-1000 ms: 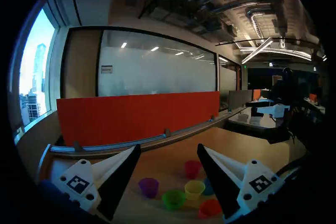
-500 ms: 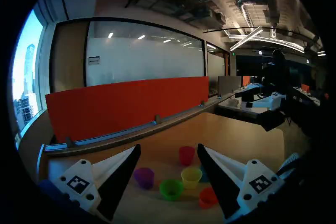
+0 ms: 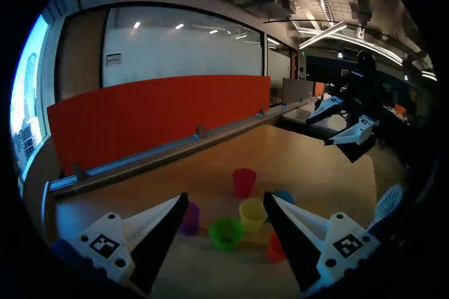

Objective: Pour water

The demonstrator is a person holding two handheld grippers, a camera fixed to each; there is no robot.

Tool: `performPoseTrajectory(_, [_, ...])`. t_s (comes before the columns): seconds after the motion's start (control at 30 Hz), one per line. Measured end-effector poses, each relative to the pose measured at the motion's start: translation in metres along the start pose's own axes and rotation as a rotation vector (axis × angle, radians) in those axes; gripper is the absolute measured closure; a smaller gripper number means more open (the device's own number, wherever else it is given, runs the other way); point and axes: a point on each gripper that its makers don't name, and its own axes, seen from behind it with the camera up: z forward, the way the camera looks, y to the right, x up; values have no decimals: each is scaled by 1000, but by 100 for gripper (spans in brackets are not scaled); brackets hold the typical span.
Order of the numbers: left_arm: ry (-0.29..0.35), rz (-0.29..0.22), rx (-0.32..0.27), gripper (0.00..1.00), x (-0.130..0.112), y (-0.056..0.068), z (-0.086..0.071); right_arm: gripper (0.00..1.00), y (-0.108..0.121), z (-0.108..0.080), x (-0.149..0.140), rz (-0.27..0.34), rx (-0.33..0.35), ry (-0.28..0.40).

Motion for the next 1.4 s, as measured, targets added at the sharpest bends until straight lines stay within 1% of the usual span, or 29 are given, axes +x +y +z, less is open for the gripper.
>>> performPoseTrajectory(0.1, [-36,7,-17,0,-16,2,9,0,-1,10,-15,11,12,-30])
performPoseTrajectory(0.33, [-114,47,-49,0,-54,6,29,0,-5,30,-48,34,39,-85])
performPoseTrajectory(0.5, [-173,69,-67,0,-81,8,41,0,-8,43,-72,43,55,-125])
performPoseTrajectory(0.83, [-285,69,-102,0,-128,7,59,0,-17,65,-111,45,87,-189])
performPoseTrajectory(1.0, [-323,74,-115,0,-146,7,68,0,-24,73,-129,52,109,-222])
performPoseTrajectory(1.2, [-361,68,-124,0,-162,7,81,0,-27,81,-146,56,116,-251])
performPoseTrajectory(1.4, [-376,64,-124,0,-169,3,92,0,-28,88,-158,60,119,-276])
